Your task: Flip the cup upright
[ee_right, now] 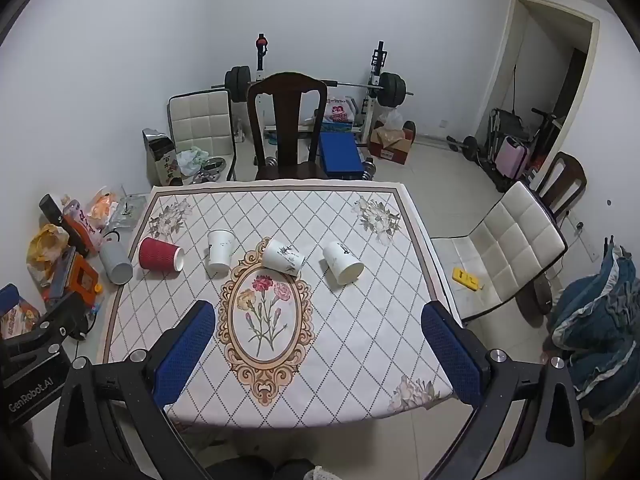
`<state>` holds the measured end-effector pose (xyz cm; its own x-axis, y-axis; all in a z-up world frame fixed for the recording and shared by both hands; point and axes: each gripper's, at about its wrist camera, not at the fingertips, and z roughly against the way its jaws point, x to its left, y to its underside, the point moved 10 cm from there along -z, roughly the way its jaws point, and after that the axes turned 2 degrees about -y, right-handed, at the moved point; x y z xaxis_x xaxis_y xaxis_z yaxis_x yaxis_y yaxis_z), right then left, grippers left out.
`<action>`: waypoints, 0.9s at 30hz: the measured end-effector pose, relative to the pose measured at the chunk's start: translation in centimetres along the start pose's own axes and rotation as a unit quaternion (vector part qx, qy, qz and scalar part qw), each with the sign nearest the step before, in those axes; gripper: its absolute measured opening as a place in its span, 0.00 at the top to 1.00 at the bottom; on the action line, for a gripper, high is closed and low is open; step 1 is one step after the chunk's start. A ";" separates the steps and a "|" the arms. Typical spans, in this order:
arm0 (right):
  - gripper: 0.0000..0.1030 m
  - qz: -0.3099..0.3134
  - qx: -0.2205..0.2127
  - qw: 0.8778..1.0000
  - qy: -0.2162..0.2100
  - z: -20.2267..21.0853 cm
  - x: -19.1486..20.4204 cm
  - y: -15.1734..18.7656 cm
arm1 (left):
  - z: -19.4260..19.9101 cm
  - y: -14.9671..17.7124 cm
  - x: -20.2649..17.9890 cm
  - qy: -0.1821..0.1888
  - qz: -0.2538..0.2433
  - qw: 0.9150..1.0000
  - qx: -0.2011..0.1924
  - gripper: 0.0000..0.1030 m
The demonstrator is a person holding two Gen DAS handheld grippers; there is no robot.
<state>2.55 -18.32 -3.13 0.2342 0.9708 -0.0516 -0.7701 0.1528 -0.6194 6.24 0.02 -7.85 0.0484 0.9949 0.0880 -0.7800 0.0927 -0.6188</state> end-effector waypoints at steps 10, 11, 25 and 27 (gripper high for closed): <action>0.00 0.002 0.009 1.000 0.005 -0.2 0.1 0.3 | -0.3 0.4 0.3 0.002 0.003 1.000 0.004 0.00; 0.00 0.002 0.009 1.000 0.006 -0.3 0.2 0.3 | -0.3 0.4 0.3 0.003 0.004 1.000 0.004 0.00; 0.00 -0.001 0.012 1.000 0.002 -0.8 0.0 1.0 | -0.6 0.6 0.2 0.002 0.003 1.000 0.006 0.00; 0.00 0.000 0.012 1.000 0.001 -0.7 -0.1 0.9 | -0.5 0.6 0.0 0.002 0.003 1.000 0.006 0.00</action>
<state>2.28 -18.38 -4.27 0.2354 0.9705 -0.0524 -0.7841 0.1578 -0.6003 6.10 0.12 -8.67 0.0469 0.9956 0.0811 -0.7875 0.0868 -0.6102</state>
